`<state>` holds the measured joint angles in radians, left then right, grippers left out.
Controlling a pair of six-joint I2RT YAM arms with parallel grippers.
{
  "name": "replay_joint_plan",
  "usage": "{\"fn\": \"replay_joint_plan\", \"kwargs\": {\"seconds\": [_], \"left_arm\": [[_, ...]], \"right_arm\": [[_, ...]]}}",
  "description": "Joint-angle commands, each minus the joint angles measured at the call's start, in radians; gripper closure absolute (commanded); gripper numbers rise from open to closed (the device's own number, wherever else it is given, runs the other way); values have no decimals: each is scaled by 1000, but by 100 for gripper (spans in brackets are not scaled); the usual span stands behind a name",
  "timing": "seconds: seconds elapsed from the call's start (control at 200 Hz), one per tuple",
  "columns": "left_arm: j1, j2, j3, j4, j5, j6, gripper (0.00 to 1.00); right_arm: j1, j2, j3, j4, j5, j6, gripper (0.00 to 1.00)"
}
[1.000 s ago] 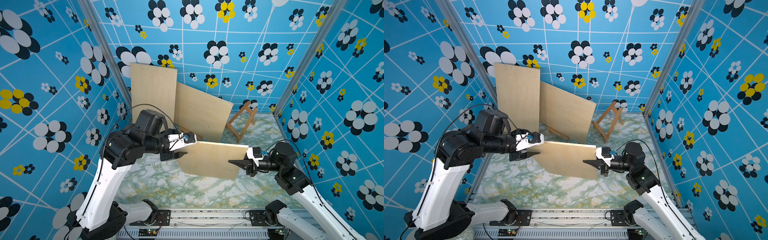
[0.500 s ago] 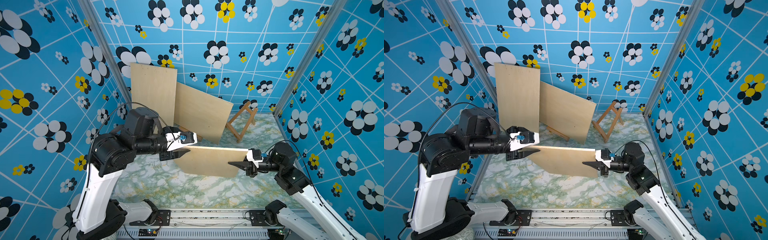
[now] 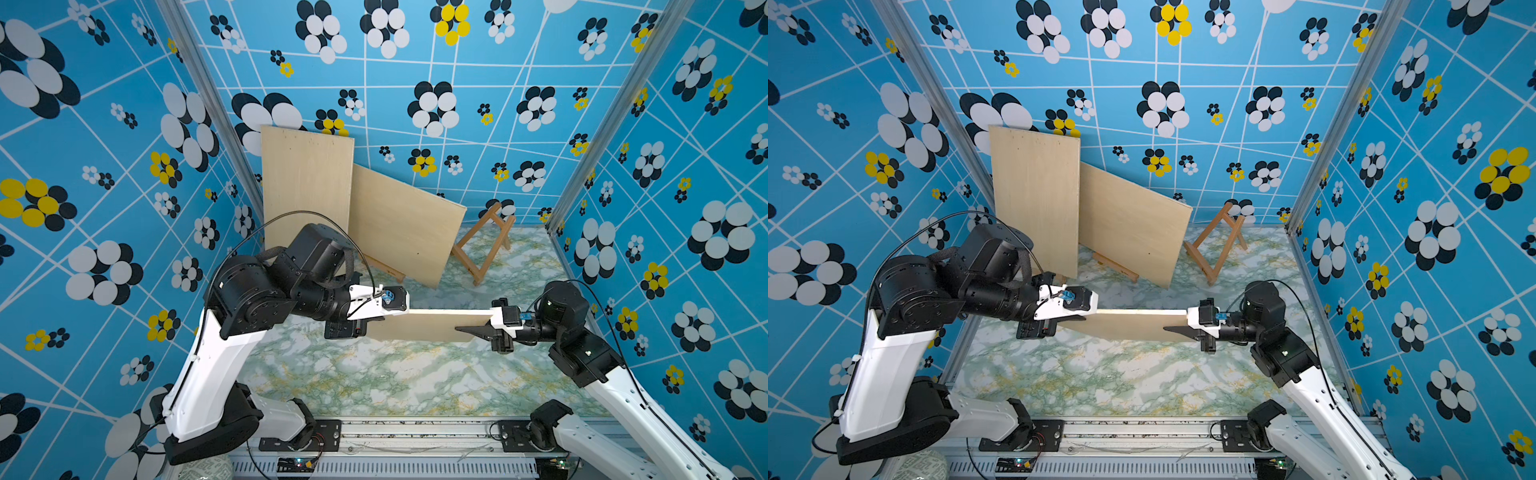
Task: Assemble the easel
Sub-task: Pick up the drawing board from the center of the board.
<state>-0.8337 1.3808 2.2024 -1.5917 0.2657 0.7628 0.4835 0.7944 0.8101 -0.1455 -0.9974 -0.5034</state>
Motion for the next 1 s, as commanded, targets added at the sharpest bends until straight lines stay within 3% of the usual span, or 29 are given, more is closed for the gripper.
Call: {"fn": "replay_joint_plan", "kwargs": {"seconds": [0.0,0.15,0.24,0.295,0.42,0.655,0.995], "left_arm": [[2,29,13,99,-138,12,100],[5,42,37,100,-135,8,100],[40,46,49,115,-86,0,100],[69,48,53,127,-39,-10,100],[140,48,50,155,46,-38,100],[239,51,16,184,176,-57,100],[270,75,11,192,200,-72,100]], "right_arm": [[6,36,-7,-206,47,92,100],[5,44,-3,-204,36,90,100],[5,45,-9,-205,27,91,68],[4,43,-20,-207,23,88,61],[2,22,-76,-170,41,115,60],[0,5,-245,142,73,300,63],[-7,34,-328,292,76,367,63]]}}
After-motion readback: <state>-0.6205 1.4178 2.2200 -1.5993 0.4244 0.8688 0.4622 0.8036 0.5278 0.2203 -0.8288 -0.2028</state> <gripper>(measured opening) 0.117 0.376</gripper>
